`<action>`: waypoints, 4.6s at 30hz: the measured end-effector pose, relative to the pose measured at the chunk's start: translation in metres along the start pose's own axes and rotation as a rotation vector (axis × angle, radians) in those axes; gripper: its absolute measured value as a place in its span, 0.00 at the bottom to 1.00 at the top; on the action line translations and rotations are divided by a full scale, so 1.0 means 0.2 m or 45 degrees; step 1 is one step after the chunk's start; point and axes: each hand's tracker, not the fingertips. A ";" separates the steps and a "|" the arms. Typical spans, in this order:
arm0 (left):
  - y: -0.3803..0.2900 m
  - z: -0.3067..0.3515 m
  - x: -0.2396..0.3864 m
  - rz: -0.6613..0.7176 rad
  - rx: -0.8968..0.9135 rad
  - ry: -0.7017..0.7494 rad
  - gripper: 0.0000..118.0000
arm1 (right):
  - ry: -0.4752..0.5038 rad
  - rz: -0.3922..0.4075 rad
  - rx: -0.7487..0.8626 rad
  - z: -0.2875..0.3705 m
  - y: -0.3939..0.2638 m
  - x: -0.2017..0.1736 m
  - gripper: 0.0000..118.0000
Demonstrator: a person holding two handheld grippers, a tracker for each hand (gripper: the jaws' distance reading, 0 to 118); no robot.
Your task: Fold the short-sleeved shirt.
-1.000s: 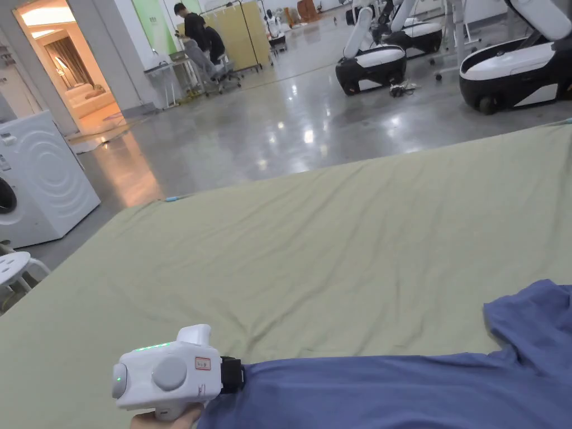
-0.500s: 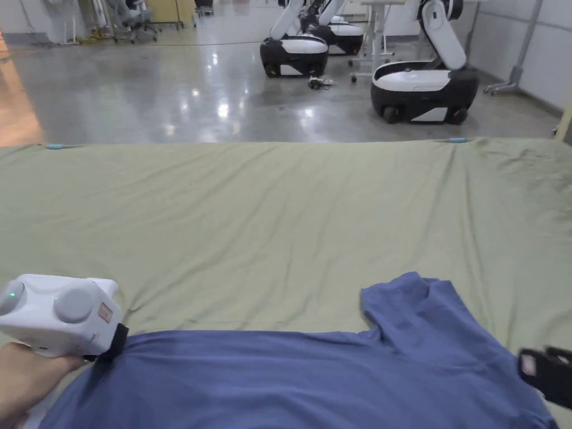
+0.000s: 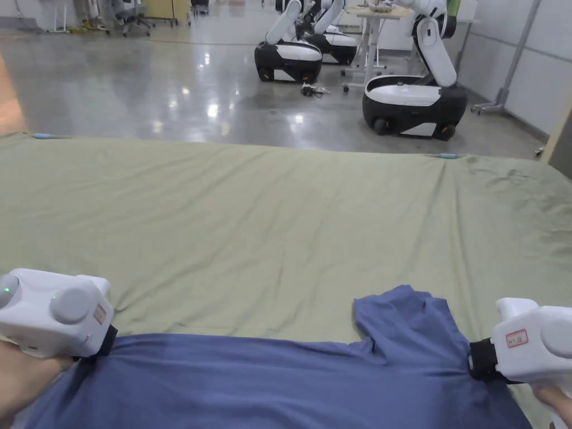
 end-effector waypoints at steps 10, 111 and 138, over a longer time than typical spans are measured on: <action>-0.29 0.62 -0.26 0.095 0.485 -0.246 0.01 | 0.104 0.019 0.306 0.50 -0.13 0.00 0.03; -0.95 1.28 -0.44 0.603 0.685 -0.862 0.05 | 0.428 -0.123 0.627 1.23 -1.33 -0.36 0.00; -1.05 0.62 0.49 0.434 0.134 -1.160 0.00 | 0.497 -0.217 0.532 1.16 -1.46 -0.31 0.00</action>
